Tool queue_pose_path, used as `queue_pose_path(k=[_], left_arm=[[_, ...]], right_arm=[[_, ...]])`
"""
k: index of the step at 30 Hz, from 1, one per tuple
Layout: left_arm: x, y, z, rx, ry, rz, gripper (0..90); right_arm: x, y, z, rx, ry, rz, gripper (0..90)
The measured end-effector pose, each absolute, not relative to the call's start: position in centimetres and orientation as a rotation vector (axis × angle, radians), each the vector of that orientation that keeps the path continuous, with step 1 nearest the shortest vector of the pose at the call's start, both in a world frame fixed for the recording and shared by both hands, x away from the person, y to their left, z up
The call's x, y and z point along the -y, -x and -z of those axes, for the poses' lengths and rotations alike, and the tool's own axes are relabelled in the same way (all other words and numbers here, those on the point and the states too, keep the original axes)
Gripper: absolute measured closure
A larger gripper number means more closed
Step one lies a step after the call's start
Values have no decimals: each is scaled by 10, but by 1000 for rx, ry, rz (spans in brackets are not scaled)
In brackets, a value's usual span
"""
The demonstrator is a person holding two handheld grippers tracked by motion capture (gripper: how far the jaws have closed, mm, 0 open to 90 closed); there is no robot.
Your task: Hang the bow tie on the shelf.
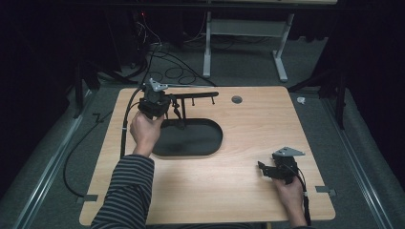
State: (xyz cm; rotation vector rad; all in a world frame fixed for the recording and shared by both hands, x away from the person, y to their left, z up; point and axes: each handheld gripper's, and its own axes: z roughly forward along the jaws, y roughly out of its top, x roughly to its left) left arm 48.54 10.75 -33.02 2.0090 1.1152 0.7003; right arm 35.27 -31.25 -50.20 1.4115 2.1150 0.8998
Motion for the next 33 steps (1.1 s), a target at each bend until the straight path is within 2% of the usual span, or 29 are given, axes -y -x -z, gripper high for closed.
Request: queue_pose_path(k=[15, 33], left_arm=[[-105, -487, 334, -1129, -2025, -745, 831], [-116, -473, 331, -1091, -2005, -685, 754]], right_arm=[[313, -353, 502, -2115, -1412, -899, 296], [312, -353, 502, -2117, -1404, -897, 296]])
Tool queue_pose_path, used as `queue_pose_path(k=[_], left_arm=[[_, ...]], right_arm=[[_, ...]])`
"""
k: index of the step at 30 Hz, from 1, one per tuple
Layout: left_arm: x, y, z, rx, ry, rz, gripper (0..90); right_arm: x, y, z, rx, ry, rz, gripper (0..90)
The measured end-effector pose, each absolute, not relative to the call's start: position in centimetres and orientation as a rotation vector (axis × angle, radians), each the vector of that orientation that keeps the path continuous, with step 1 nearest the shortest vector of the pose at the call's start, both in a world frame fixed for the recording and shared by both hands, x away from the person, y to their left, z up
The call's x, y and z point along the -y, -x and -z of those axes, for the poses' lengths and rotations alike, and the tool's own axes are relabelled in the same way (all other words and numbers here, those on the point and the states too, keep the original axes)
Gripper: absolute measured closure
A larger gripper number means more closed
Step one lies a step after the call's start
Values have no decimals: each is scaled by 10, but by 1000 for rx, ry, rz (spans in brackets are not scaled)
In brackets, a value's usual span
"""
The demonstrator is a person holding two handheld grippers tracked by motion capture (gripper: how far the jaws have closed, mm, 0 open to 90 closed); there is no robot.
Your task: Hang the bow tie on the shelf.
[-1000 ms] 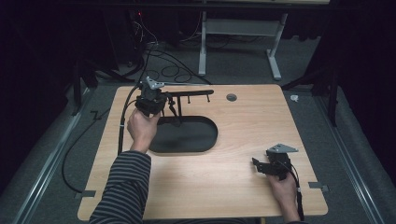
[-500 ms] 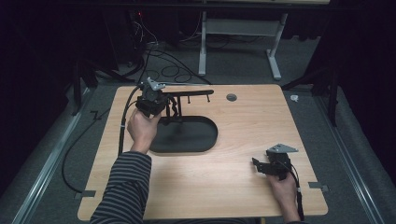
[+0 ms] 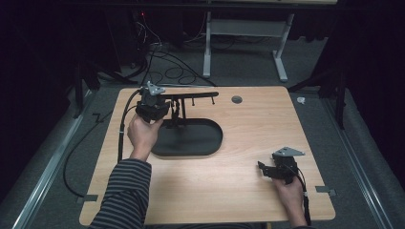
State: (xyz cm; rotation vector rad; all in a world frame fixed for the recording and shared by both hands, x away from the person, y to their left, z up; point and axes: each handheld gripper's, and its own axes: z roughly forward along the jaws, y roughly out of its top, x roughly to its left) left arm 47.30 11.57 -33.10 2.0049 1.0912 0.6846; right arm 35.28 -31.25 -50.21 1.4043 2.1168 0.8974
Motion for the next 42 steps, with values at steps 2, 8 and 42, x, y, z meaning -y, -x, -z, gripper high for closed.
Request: queue_pose_path(k=[2, 8, 42], left_arm=[[-117, -471, 330, -1085, -1998, -678, 743], [-121, -466, 329, -1081, -1999, -656, 705], [-153, -428, 328, -1065, -1896, -612, 647]], right_arm=[[312, -353, 502, -2116, -1405, -897, 296], [312, -353, 502, -2117, -1404, -897, 296], [312, -353, 502, -2114, -1411, -894, 297]])
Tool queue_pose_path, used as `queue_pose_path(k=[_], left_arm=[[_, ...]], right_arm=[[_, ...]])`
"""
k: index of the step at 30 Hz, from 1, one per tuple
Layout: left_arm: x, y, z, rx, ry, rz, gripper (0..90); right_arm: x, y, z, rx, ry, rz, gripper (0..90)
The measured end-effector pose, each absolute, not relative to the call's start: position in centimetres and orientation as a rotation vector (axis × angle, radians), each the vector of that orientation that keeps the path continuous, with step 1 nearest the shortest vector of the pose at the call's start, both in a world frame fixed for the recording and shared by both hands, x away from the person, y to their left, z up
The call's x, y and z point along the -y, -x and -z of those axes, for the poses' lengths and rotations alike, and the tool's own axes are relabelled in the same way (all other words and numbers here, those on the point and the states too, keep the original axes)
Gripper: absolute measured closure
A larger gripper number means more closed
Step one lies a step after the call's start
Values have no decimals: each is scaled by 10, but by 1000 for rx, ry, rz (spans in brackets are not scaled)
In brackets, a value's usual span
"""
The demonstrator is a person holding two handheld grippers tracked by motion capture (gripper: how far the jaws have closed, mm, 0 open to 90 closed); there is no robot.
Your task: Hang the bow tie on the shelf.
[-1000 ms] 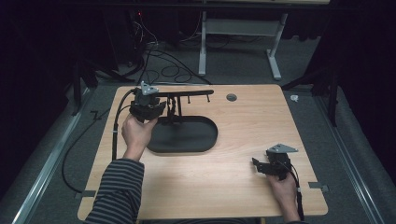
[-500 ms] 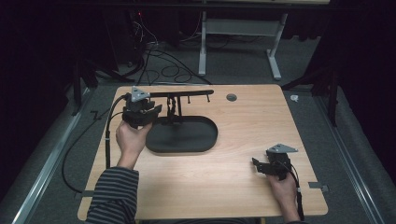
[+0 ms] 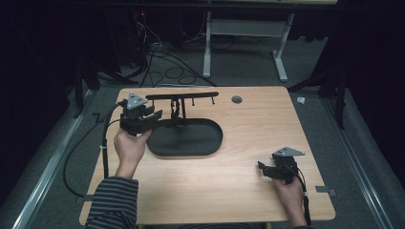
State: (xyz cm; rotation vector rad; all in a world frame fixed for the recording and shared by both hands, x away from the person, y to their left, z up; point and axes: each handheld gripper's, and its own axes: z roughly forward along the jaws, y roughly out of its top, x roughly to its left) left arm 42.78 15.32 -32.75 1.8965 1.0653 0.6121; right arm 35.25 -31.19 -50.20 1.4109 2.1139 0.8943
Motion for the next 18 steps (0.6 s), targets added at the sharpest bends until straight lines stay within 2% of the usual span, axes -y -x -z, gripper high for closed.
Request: queue_pose_path(k=[18], left_arm=[[-164, -417, 327, -1070, -1871, -615, 638]], right_arm=[[312, -353, 502, -2114, -1411, -894, 297]])
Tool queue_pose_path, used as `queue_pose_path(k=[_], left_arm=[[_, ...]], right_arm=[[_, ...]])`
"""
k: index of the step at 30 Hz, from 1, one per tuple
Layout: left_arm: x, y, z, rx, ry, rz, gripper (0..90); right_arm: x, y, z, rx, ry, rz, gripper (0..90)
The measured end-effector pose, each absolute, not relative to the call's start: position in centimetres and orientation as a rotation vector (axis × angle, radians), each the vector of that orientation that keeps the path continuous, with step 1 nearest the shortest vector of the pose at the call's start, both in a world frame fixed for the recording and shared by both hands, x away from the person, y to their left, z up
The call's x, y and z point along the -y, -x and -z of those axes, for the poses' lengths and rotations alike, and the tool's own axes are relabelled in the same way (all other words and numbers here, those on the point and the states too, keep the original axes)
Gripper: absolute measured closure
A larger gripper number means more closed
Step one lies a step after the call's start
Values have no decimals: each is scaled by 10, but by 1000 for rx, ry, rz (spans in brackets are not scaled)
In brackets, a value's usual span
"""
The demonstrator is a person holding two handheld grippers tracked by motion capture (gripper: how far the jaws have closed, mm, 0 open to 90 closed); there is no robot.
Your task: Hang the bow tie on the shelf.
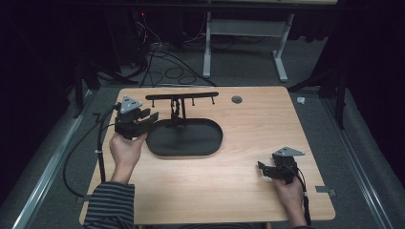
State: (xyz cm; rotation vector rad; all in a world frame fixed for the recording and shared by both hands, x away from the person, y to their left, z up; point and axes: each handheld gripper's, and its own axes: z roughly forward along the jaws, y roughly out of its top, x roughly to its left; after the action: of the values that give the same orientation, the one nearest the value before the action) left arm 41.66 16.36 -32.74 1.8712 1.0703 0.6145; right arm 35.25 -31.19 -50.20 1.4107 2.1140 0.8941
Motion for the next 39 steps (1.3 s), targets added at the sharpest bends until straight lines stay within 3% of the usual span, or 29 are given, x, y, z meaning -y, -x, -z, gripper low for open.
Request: queue_pose_path(k=[39], left_arm=[[-176, -383, 337, -1078, -1847, -596, 596]], right_arm=[[312, -353, 502, -2114, -1411, -895, 297]])
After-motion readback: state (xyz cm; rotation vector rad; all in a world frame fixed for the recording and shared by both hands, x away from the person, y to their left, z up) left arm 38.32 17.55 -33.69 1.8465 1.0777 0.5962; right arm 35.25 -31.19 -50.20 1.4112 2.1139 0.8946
